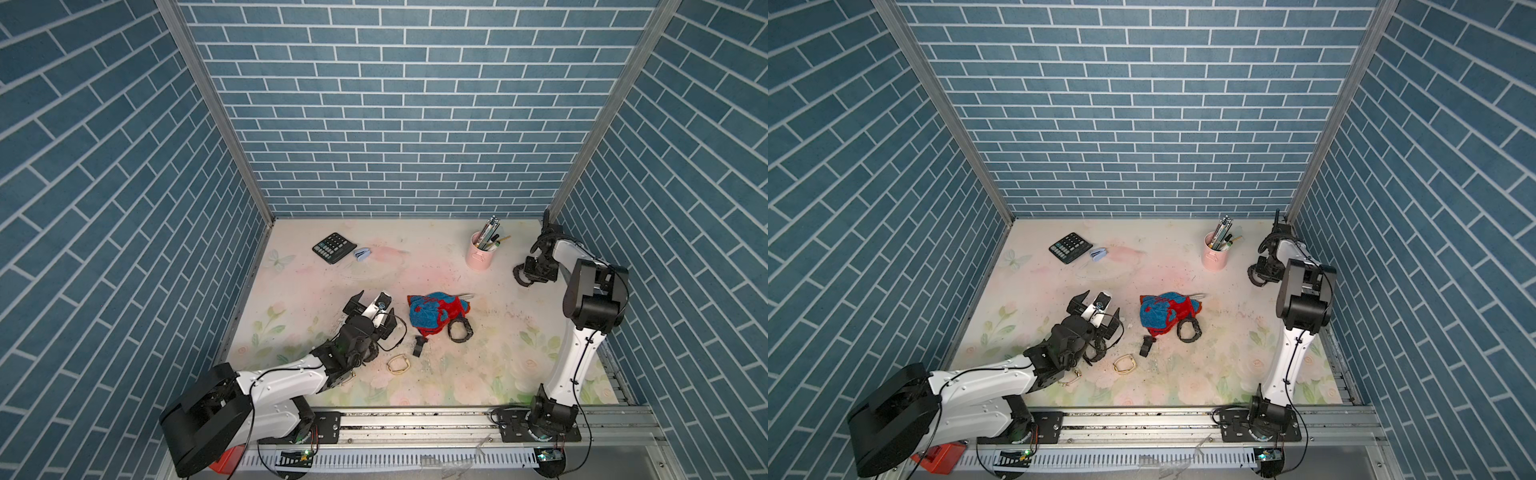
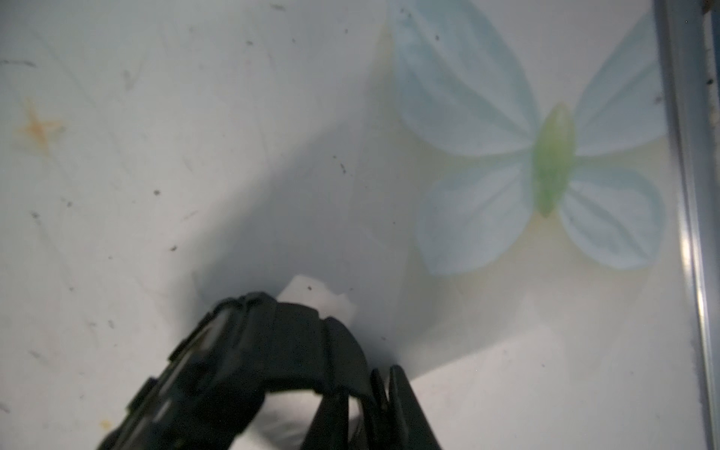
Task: Wipe the watch dial
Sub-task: Place the watch at the center of the board, then pick up the watch at the center of the board.
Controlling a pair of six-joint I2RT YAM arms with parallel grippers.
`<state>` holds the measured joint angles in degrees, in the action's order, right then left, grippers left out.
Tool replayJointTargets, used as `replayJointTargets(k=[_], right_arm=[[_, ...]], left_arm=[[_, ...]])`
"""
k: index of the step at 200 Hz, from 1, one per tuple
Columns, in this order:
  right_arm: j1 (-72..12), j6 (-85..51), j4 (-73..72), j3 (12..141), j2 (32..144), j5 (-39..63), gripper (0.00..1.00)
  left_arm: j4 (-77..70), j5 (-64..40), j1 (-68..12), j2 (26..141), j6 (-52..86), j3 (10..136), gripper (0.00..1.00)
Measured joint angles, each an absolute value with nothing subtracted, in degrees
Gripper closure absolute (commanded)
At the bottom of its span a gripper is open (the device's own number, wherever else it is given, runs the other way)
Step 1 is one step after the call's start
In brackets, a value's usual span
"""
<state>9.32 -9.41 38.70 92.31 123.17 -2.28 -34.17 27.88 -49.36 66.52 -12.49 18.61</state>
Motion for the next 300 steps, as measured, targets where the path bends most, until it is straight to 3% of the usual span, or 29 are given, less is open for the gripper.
replayJointTargets(k=[61,156,300], right_arm=[[9.34,-8.99,40.12,91.07,120.49,-3.79,0.72],[7.27,-11.46,33.65,68.66,91.0,-3.11,0.72],[-30.02,-16.86,44.01,60.9,75.88,2.83,0.71]], left_arm=[[-33.67,28.23,-49.36,65.84,-12.49,18.61,0.0],[-33.04,28.1,-49.36,65.87,-12.51,18.61,0.01],[-32.8,29.58,-49.36,66.52,-14.37,18.63,0.01]])
